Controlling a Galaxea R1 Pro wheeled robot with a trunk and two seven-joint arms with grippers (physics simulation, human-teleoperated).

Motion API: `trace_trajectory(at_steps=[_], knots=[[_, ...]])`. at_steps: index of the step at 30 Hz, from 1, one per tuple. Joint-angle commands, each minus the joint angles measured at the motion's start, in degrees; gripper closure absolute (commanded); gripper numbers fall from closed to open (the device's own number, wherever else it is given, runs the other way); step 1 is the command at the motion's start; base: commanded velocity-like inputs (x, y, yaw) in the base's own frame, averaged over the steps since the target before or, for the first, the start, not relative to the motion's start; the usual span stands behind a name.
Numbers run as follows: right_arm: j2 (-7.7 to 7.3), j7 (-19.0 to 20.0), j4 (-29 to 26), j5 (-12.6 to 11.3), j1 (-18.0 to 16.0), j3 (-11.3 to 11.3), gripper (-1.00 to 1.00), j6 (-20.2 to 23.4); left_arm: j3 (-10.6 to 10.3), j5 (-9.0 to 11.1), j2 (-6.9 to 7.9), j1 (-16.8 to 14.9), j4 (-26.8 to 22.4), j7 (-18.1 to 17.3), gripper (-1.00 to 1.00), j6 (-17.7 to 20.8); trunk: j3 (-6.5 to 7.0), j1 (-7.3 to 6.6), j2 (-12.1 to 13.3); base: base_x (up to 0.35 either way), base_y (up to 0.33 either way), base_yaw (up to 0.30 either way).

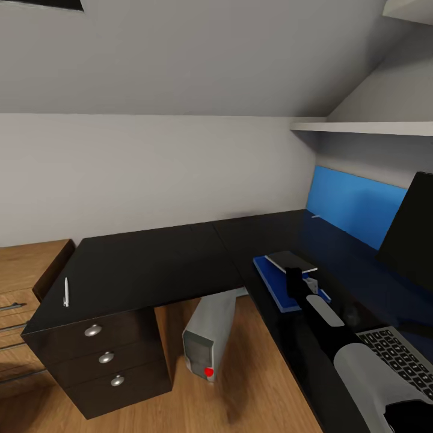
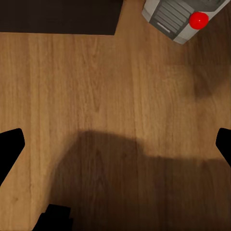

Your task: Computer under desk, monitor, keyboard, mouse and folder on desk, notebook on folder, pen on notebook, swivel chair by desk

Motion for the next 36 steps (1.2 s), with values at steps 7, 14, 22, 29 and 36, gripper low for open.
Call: trace_trajectory(at_steps=[7, 14, 22, 29, 36], knots=[[-0.09, 0.0, 0.0, -0.6, 0.0, 0.4, 1.00, -0.3, -0.3, 0.6, 0.08, 0.0, -0.1, 0.5, -1.00, 0.2, -0.04, 0.00, 0.0, 0.001, 0.000, 0.000], [-0.09, 0.0, 0.0, -0.5, 0.0, 0.5, 1.00, -0.3, -0.3, 0.6, 0.08, 0.0, -0.1, 0.5, -1.00, 0.2, -0.04, 0.00, 0.0, 0.000, 0.000, 0.000], [-0.09, 0.0, 0.0, -0.4, 0.0, 0.5, -1.00, -0.3, -0.3, 0.6, 0.16, 0.0, -0.1, 0.5, -1.00, 0.2, -0.04, 0.00, 0.0, 0.000, 0.000, 0.000], [-0.09, 0.0, 0.0, -0.4, 0.0, 0.5, -1.00, -0.3, -0.3, 0.6, 0.11, 0.0, -0.1, 0.5, -1.00, 0.2, -0.04, 0.00, 0.0, 0.000, 0.000, 0.000], [-0.09, 0.0, 0.1, -0.4, 0.0, 0.5, -1.00, -0.2, -0.3, 0.6, 0.16, 0.0, -0.1, 0.5, -1.00, 0.2, -0.04, 0.00, 0.0, -0.001, 0.000, 0.000]])
